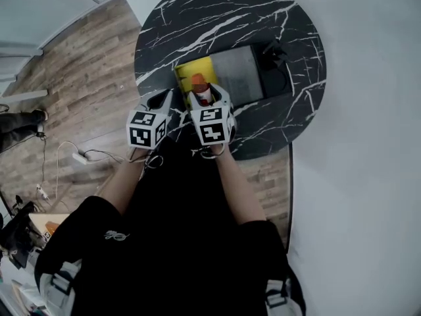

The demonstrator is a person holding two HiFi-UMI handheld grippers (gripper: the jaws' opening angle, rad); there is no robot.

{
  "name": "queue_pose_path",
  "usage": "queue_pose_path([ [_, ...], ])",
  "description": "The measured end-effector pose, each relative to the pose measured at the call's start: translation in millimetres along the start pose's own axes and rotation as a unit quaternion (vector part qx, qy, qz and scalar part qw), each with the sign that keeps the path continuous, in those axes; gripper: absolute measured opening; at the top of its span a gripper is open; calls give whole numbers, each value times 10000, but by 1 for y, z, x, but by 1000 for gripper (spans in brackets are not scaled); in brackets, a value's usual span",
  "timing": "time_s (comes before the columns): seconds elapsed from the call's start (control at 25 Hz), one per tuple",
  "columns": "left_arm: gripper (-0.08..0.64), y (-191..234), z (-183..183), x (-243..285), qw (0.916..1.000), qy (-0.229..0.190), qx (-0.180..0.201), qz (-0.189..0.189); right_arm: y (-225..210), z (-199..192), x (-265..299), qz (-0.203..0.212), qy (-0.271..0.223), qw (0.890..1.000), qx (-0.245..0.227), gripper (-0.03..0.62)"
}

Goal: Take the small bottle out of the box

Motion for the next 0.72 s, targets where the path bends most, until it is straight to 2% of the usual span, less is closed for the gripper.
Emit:
queue_pose_path([
  [0.72, -2, -46, 19, -34, 9972, -623, 59, 417, -11, 24, -62, 267, -1201, 9924, -35, 212],
])
Point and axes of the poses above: the fingertips, and each gripper's own axes: x forward along the fingers, y to its left, z out of its top, the point moved 2 cm from there along -x, backward along the fingers, and after that the axes turned 1 degree about x, right-handed, at the moved point
